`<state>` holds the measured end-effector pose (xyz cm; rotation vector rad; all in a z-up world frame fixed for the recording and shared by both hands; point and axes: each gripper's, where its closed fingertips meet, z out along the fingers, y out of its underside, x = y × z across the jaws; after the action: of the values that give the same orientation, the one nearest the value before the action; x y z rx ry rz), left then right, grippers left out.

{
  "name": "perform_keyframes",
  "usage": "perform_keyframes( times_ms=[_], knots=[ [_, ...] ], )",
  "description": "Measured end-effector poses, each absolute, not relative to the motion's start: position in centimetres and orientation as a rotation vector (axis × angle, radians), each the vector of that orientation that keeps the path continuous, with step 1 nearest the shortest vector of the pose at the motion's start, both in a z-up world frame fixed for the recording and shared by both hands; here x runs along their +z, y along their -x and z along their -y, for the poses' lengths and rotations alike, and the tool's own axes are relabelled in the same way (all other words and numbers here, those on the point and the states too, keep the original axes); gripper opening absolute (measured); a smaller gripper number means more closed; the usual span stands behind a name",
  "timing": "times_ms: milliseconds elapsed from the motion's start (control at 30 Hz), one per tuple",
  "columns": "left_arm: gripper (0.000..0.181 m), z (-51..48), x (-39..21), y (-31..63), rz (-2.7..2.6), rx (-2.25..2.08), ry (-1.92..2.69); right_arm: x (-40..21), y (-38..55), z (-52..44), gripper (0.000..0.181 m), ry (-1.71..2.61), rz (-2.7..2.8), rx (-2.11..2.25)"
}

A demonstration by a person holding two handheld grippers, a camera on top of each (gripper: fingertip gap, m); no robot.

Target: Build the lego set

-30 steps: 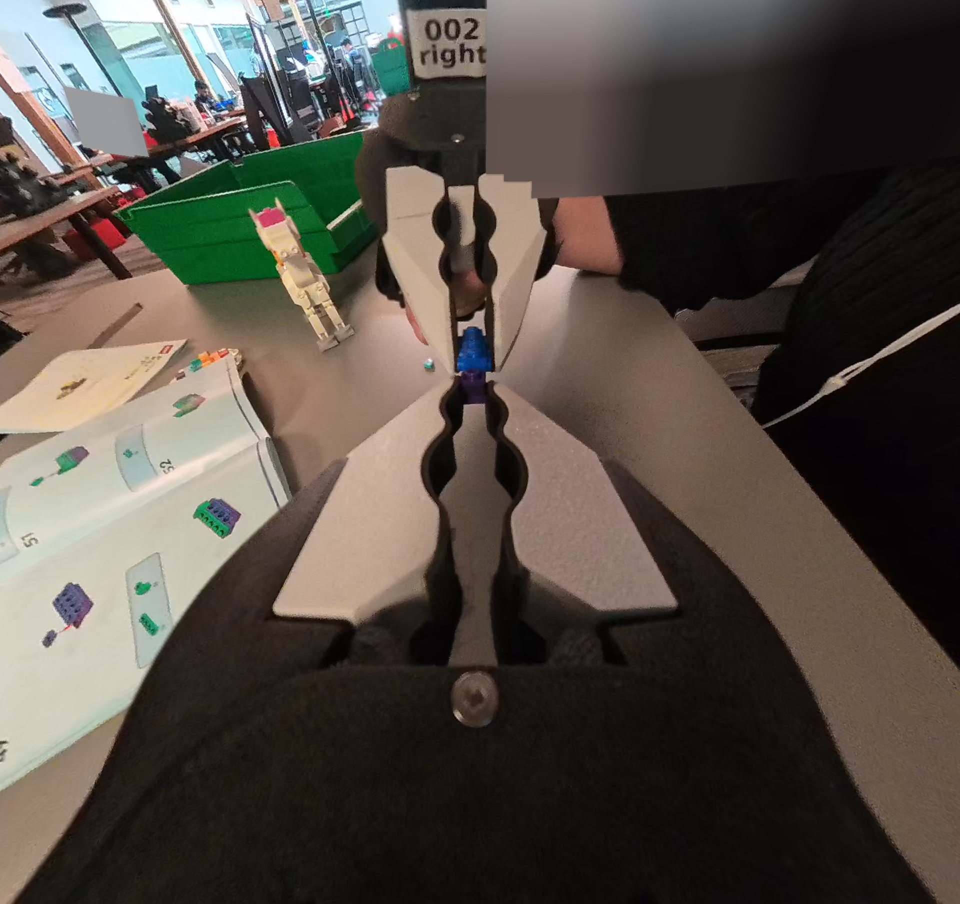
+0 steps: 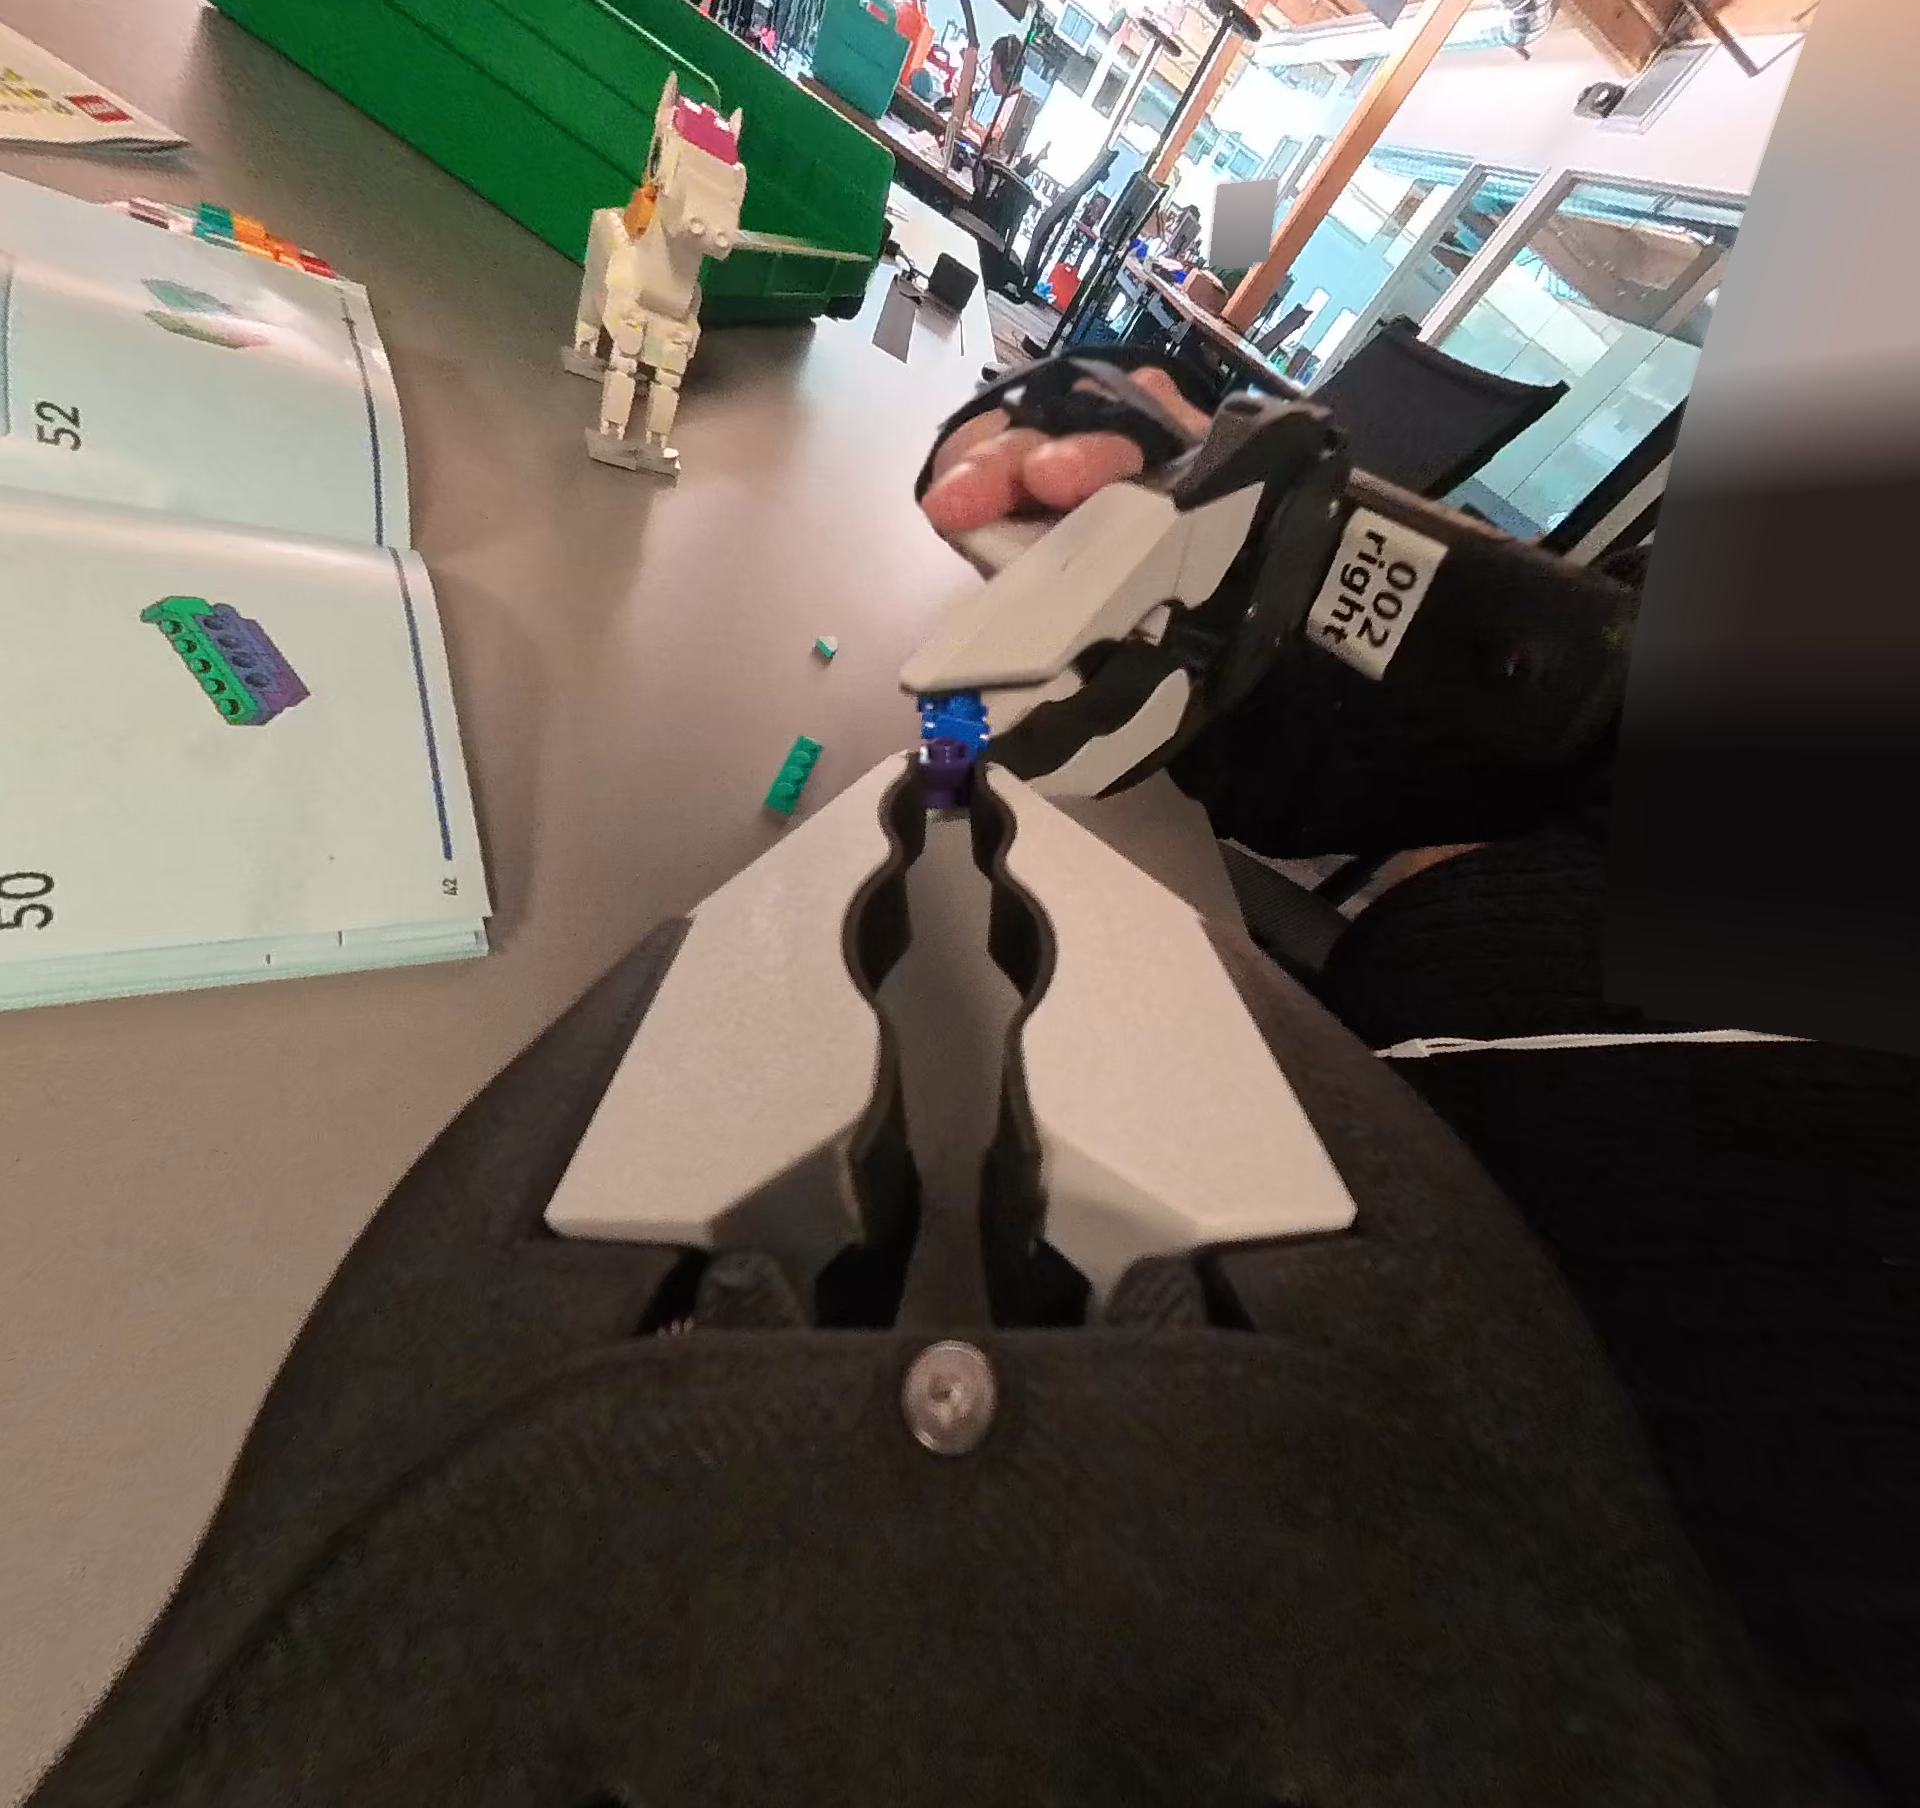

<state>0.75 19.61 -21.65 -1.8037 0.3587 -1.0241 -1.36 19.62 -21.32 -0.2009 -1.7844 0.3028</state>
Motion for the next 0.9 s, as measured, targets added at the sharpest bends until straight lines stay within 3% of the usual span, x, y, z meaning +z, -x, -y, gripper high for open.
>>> perform_keyframes(
  times_ms=[800, 867, 900],
  knots=[
    [0.007, -19.5, -21.6, -0.4, -0.419, -0.924, 1.820, -21.3, 1.8, -19.5, 0.018, 0.244, 1.753, 0.265],
    [0.007, -19.6, -21.4, -0.4, -0.424, -0.908, 1.796, -20.9, 1.8, -19.2, 0.023, 0.310, 1.750, 0.368],
    [0.008, -19.6, -21.3, -0.3, -0.429, -0.897, 1.785, -20.5, 1.8, -19.2, 0.037, 0.337, 1.736, 0.403]
  ],
)
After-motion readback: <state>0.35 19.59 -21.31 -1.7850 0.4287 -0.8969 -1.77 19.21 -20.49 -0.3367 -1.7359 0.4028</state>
